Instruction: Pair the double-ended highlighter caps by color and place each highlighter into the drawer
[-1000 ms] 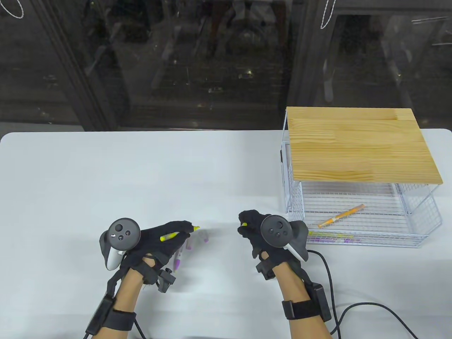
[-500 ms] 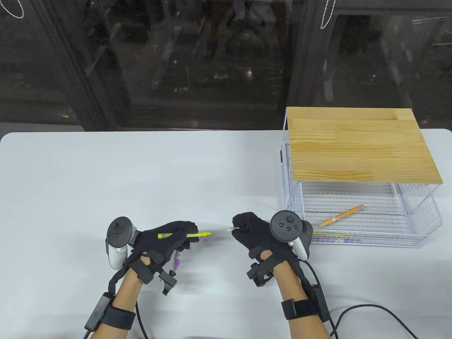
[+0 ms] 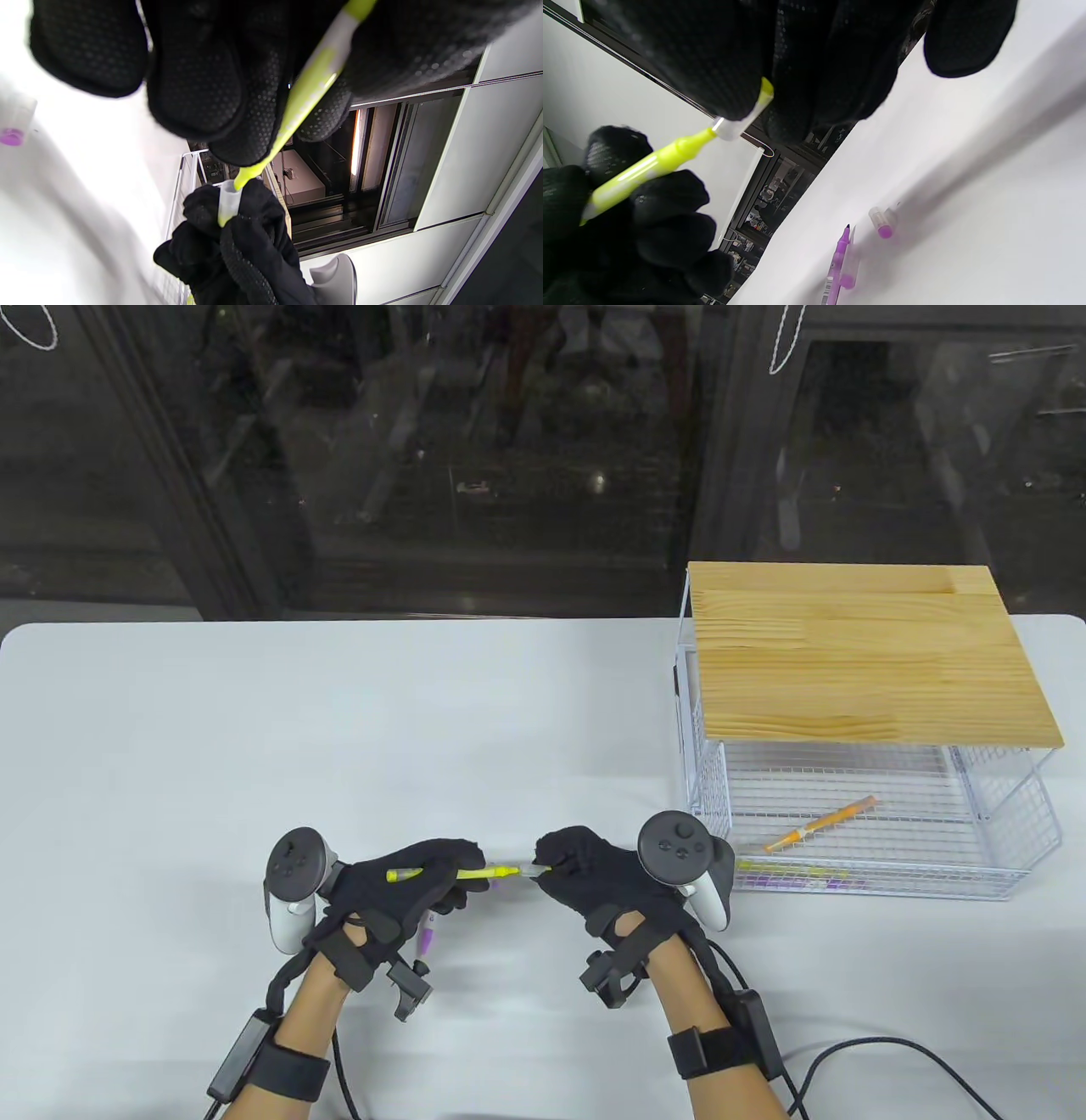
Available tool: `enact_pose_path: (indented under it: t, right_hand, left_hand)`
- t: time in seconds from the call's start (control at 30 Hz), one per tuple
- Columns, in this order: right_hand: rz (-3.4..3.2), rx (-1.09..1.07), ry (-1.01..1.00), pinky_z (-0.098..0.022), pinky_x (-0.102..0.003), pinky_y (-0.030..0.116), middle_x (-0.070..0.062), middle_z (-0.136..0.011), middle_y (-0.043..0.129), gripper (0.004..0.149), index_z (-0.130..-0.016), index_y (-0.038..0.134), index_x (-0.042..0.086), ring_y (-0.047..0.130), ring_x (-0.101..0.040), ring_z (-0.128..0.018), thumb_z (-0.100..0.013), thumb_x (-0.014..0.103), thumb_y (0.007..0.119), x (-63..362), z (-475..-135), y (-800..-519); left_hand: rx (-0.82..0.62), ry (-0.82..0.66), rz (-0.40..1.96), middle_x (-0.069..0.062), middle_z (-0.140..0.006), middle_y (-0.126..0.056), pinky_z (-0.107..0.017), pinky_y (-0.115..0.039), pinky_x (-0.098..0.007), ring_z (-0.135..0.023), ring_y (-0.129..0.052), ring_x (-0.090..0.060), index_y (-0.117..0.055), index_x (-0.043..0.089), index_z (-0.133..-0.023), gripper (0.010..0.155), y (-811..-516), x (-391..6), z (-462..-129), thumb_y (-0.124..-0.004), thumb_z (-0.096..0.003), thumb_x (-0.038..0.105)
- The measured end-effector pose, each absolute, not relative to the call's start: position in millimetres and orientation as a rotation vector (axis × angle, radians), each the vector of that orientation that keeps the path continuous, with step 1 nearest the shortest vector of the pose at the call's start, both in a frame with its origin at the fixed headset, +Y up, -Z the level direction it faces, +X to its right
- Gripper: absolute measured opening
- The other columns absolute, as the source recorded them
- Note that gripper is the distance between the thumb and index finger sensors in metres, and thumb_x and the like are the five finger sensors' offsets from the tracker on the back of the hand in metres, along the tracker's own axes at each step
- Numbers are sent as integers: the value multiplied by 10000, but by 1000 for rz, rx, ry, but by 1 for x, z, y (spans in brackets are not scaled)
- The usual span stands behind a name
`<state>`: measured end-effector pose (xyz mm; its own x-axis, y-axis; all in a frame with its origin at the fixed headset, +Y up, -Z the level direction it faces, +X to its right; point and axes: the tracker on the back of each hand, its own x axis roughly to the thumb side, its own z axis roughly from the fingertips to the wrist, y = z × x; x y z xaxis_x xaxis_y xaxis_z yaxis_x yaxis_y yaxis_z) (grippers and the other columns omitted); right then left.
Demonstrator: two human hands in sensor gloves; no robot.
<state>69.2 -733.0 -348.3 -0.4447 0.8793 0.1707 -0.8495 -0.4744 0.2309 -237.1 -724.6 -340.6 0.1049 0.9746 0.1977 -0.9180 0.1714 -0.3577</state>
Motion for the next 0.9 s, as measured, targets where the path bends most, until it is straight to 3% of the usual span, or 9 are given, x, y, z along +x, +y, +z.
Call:
enact_pose_path:
  t: [0.9]
  right_hand:
    - [2026, 378, 157, -583, -592, 710, 43, -841, 977, 460, -875, 817, 313, 965, -232, -644, -421, 333, 895, 61, -345, -732]
  left_hand:
    - [-213, -437, 1403, -74, -756, -1067, -403, -852, -576, -541, -1022, -293, -957, 309, -839, 490, -726, -231, -339, -823, -413, 510]
